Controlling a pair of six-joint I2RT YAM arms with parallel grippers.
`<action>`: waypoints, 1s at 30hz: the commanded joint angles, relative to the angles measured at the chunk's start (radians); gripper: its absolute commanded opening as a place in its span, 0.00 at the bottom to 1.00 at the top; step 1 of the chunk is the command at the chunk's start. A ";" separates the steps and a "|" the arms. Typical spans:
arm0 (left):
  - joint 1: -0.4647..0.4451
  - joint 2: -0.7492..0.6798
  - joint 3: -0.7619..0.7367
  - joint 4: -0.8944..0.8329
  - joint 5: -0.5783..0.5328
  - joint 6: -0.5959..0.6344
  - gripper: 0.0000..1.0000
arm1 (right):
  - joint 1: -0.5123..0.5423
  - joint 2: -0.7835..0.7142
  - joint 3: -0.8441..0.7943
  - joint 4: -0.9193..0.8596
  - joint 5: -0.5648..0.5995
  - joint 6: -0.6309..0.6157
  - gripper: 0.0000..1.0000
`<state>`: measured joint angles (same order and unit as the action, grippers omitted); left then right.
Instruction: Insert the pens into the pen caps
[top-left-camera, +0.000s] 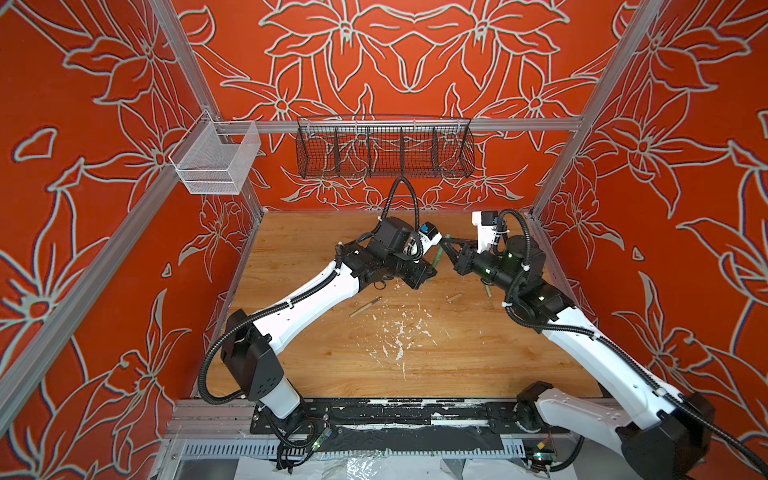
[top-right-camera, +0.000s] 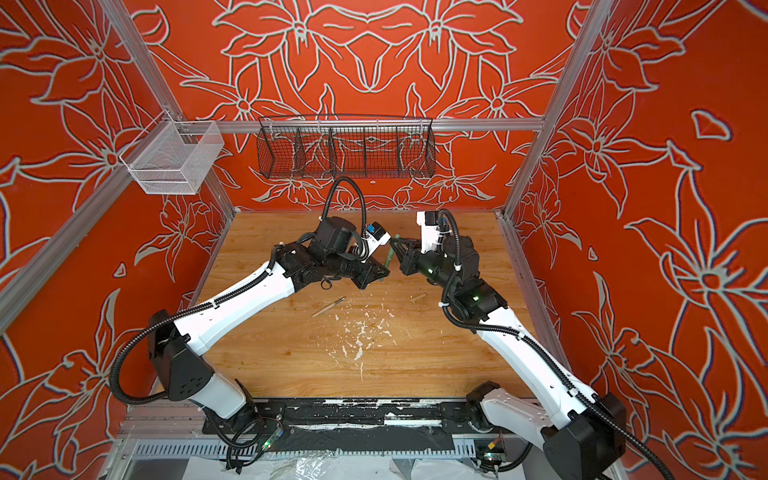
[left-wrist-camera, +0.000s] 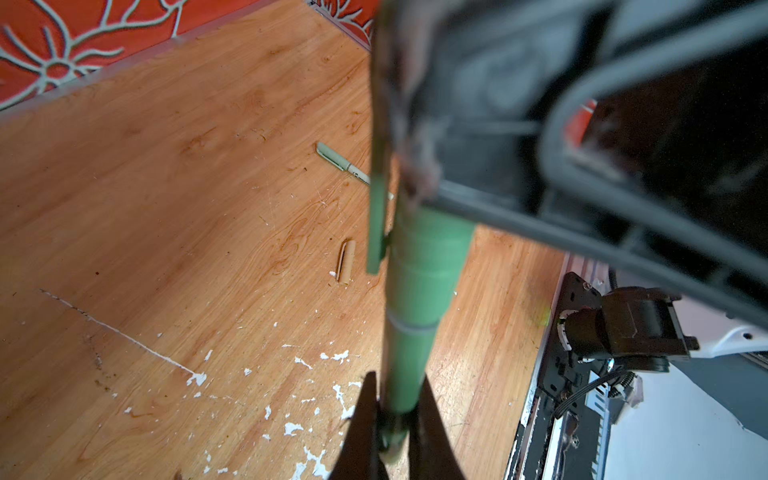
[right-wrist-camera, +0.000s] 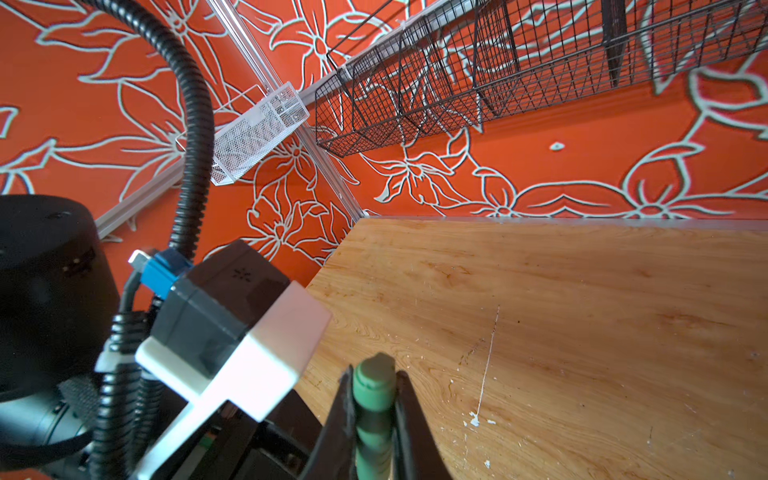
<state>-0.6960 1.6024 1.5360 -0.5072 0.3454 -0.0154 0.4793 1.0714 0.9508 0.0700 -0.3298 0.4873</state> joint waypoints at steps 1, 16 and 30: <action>0.058 -0.013 0.104 0.237 -0.065 -0.014 0.00 | 0.039 0.022 -0.074 -0.217 -0.129 0.025 0.00; 0.081 -0.017 0.163 0.258 -0.048 -0.012 0.00 | 0.083 0.022 -0.164 -0.171 -0.104 0.102 0.00; 0.089 -0.018 0.187 0.279 -0.017 -0.021 0.00 | 0.145 0.078 -0.204 -0.063 -0.107 0.186 0.00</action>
<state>-0.6537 1.6180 1.5913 -0.6529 0.3645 0.0074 0.5434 1.1110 0.8272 0.3038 -0.2489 0.6483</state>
